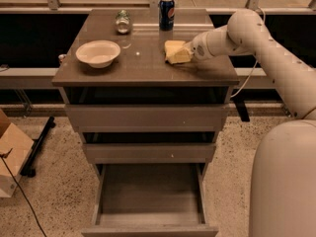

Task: Place sponge into bottom drawer

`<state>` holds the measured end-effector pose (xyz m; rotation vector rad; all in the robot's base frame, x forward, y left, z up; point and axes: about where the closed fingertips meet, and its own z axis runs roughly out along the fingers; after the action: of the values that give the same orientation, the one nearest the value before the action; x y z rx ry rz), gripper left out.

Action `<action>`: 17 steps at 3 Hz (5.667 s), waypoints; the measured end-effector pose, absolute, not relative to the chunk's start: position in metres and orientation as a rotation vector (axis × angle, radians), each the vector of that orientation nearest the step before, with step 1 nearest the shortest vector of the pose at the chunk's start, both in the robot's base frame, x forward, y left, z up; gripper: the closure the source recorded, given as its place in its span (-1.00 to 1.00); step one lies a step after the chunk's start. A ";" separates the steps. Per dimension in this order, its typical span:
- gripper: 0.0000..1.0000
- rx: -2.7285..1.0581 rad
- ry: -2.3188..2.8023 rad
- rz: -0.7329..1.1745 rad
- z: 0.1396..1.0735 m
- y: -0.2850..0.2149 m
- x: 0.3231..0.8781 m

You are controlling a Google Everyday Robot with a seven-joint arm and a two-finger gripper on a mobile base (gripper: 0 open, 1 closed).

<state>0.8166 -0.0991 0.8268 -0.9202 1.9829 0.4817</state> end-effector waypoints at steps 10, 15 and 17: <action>1.00 -1.353 1.878 0.459 0.745 -0.041 0.570; 1.00 -1.411 1.876 0.334 0.644 -0.036 0.591; 1.00 -1.447 1.918 0.552 0.524 -0.015 0.561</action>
Offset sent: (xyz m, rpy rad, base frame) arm -0.0159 0.0070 0.0018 -0.0645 0.0091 0.0056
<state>0.5607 -0.0152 0.5245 -1.4468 1.9183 0.5521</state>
